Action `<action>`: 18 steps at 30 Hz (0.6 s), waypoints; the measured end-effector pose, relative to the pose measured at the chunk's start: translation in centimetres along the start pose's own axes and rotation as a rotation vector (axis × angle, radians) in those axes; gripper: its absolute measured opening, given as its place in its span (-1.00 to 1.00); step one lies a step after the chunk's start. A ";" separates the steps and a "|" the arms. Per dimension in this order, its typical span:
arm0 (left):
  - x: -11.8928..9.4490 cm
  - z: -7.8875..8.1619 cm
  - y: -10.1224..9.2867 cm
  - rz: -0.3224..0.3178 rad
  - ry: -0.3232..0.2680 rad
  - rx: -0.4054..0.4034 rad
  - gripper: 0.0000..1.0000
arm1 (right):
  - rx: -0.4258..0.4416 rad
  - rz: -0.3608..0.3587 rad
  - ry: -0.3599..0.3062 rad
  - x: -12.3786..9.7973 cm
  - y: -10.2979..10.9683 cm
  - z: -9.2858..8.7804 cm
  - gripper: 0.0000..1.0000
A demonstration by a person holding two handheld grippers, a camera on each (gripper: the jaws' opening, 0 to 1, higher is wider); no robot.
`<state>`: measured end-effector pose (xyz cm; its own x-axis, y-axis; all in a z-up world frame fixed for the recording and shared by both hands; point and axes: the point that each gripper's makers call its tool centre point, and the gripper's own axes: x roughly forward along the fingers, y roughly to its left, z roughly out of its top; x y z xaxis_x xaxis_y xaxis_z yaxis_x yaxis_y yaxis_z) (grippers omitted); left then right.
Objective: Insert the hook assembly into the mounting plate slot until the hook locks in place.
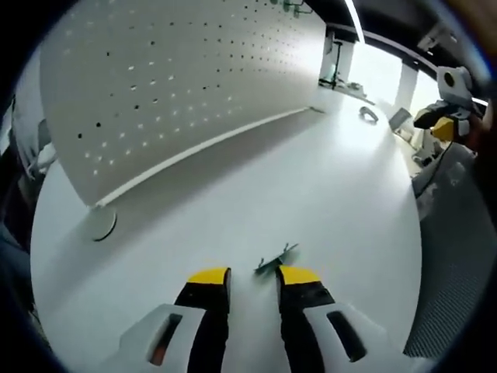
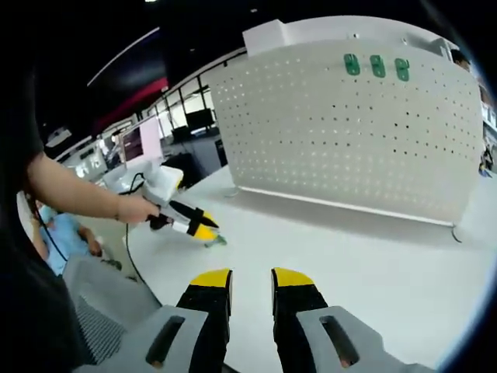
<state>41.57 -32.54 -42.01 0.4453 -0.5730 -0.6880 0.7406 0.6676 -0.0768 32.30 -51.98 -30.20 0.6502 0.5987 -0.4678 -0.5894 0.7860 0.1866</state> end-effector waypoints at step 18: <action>1.2 0.2 -2.2 -0.057 0.026 0.110 -0.96 | 0.017 0.008 0.012 0.0 -0.1 -0.4 -0.62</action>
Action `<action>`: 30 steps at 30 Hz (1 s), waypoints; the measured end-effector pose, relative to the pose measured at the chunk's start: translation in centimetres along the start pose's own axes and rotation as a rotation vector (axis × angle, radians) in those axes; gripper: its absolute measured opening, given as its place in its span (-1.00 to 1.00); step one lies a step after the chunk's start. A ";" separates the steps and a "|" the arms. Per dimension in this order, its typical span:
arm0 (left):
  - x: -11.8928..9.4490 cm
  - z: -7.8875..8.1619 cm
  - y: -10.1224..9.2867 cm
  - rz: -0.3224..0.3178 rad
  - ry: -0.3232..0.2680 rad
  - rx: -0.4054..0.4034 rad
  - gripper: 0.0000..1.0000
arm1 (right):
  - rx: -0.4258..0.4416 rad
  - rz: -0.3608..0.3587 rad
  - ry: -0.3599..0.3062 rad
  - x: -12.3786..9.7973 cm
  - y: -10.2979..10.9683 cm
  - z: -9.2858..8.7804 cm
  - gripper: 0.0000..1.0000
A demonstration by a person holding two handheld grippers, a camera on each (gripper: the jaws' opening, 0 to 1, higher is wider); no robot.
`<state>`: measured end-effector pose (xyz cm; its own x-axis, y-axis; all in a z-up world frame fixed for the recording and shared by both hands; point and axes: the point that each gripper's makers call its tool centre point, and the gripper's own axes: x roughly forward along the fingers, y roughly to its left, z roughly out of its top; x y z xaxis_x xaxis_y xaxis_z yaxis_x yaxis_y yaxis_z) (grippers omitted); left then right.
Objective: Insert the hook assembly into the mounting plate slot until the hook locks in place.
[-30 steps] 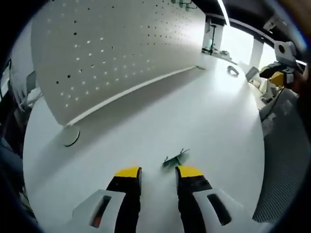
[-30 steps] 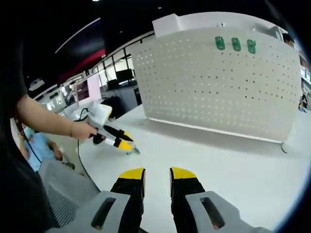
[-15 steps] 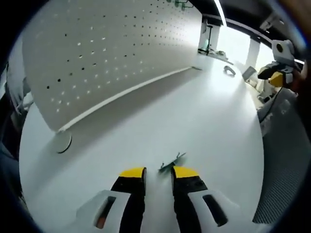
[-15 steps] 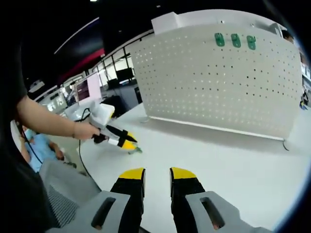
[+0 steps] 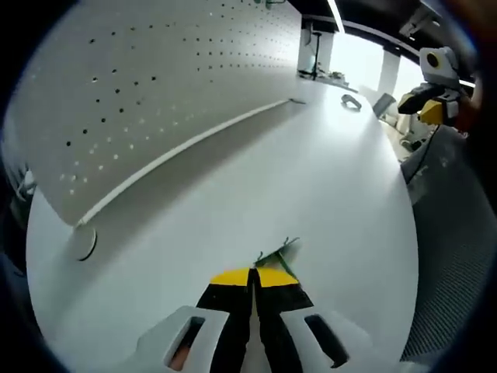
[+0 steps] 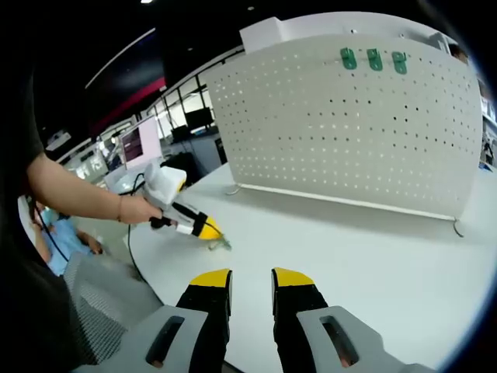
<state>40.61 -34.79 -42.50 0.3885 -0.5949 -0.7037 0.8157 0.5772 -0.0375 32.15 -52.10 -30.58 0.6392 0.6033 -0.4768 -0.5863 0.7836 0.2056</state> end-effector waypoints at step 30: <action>1.2 1.1 -2.2 -0.066 0.062 0.270 -0.92 | 0.042 0.009 0.016 0.4 0.0 -0.7 -0.62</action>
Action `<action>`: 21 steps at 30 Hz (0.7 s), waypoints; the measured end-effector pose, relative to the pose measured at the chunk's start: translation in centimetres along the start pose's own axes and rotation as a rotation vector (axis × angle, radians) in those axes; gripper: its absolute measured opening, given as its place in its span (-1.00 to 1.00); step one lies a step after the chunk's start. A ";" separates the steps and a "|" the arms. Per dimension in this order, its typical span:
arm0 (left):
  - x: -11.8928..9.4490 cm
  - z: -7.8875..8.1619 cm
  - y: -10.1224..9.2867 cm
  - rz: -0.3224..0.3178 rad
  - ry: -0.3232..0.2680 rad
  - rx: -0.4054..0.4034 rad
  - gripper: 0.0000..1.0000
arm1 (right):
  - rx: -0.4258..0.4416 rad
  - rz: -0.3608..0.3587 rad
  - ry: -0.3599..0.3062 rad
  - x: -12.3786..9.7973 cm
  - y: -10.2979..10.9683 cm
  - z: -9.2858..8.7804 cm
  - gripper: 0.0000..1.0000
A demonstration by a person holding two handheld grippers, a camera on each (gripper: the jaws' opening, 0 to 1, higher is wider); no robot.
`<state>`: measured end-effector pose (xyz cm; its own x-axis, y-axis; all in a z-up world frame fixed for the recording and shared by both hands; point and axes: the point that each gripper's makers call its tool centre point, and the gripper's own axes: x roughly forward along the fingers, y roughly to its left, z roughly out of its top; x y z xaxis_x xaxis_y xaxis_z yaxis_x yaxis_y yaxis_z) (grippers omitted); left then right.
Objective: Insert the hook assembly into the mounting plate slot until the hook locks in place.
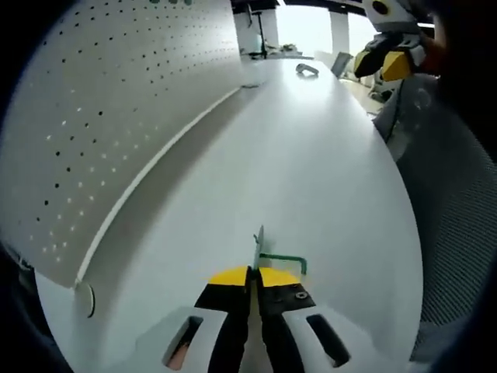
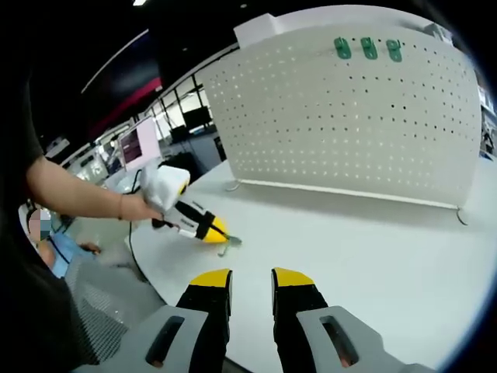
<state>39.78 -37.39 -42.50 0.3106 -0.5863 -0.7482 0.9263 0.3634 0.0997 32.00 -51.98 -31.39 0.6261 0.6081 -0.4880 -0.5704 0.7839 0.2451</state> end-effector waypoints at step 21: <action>-1.2 1.7 -0.2 0.019 -0.003 -0.065 -0.97 | -0.014 0.005 -0.007 0.0 0.1 0.4 -0.62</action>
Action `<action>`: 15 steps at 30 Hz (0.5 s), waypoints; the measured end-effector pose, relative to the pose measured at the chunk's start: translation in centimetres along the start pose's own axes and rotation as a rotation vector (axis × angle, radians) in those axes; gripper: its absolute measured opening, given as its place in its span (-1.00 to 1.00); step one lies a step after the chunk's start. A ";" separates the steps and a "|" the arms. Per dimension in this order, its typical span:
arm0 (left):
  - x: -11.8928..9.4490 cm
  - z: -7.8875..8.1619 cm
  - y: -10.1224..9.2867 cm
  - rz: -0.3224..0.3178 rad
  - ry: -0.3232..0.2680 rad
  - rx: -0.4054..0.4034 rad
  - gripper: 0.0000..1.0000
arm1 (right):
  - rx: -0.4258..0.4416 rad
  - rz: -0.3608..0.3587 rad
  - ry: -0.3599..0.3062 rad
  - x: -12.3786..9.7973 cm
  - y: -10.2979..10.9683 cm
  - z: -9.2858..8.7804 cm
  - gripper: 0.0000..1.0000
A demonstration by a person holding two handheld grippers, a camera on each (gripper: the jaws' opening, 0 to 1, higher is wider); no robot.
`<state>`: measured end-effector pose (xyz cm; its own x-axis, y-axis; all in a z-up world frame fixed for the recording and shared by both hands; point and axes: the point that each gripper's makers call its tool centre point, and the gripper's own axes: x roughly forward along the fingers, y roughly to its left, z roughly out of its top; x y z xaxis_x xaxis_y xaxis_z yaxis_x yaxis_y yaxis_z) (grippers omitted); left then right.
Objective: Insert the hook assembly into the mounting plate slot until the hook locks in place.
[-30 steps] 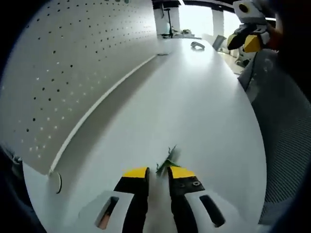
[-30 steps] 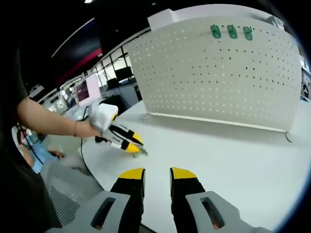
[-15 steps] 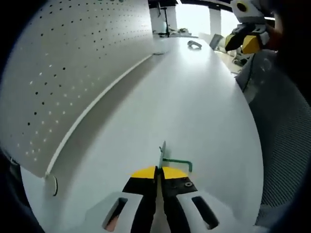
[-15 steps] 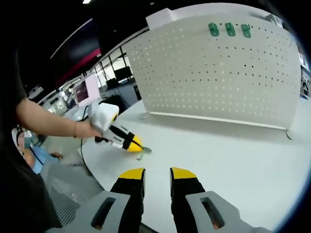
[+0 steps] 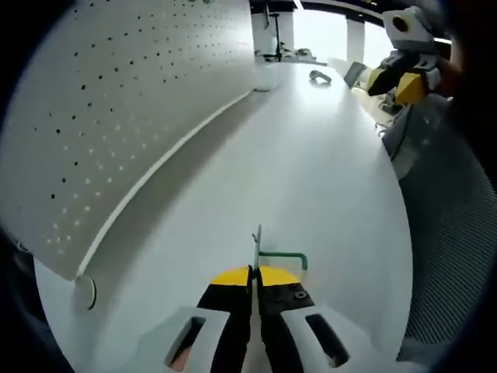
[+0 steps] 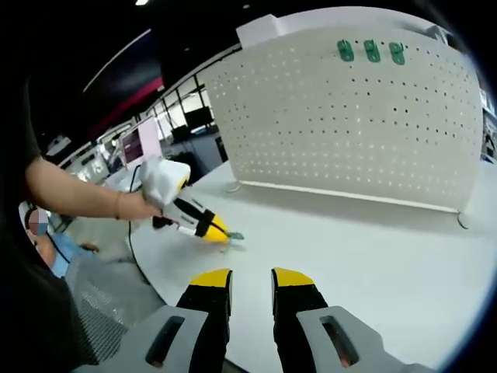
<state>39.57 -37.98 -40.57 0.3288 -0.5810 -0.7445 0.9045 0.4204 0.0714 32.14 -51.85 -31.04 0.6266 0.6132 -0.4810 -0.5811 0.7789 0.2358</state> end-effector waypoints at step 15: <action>-3.9 4.7 -0.4 0.046 -0.033 0.048 -0.97 | -0.054 0.008 -0.042 -0.5 0.4 1.7 -0.62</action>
<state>39.16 -39.18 -34.55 0.3785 -0.5846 -0.7176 0.9000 0.4137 0.1377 32.44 -51.64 -29.29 0.6420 0.6254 -0.4435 -0.6127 0.7663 0.1935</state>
